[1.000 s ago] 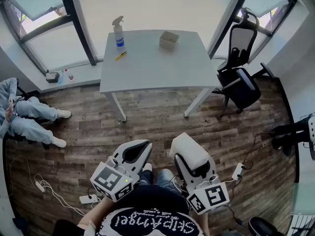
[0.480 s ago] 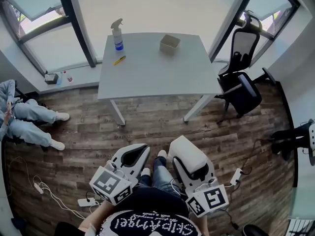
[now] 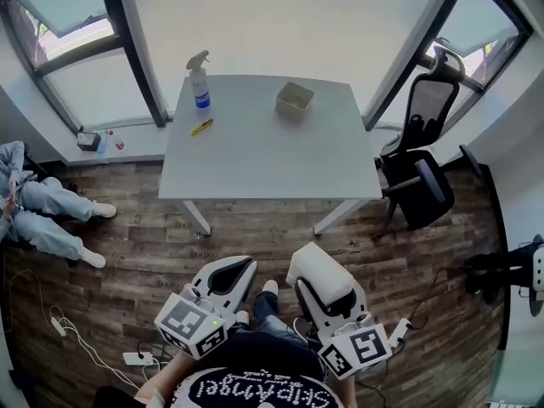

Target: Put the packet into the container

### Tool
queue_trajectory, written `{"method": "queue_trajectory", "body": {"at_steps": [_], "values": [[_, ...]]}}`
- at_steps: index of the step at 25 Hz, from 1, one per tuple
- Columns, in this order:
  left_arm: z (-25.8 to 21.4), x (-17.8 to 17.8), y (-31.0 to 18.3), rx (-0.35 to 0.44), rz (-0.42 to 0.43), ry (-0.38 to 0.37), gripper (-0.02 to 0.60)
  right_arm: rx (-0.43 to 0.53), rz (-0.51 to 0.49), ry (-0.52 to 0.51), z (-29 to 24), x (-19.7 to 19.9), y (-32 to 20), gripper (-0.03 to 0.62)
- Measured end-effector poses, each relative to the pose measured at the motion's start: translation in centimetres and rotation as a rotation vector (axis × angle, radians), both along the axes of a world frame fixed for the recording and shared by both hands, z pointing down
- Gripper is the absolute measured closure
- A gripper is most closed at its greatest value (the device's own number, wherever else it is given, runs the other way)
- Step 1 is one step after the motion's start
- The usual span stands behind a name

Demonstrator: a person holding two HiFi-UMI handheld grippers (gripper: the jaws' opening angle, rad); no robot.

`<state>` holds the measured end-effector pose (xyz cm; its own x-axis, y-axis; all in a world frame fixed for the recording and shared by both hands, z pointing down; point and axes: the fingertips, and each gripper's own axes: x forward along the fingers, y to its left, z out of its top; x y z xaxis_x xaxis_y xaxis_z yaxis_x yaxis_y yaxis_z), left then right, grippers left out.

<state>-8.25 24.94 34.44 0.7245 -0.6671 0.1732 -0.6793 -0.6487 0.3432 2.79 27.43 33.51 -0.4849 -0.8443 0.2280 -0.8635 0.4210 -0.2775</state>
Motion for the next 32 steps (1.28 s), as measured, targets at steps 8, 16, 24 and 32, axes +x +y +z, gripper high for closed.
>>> {"method": "queue_trajectory", "body": {"at_steps": [8,16,24,32], "values": [[-0.6,2.2,-4.3,0.011,-0.029,0.006,0.574,0.007,-0.015,-0.006,-0.4,2.6,-4.8,0.319],[-0.6,3.7,-7.1,0.004,-0.029,0.006,0.574,-0.010,-0.012,-0.005,-0.1,4.0,-7.3,0.319],[-0.7,5.0,-8.8,-0.001,-0.032,0.014,0.574,-0.018,-0.014,-0.009,0.1,5.2,-9.1,0.319],[-0.8,5.6,-10.0,0.009,-0.065,0.029,0.574,-0.012,-0.041,-0.007,0.1,6.0,-10.4,0.319]]}}
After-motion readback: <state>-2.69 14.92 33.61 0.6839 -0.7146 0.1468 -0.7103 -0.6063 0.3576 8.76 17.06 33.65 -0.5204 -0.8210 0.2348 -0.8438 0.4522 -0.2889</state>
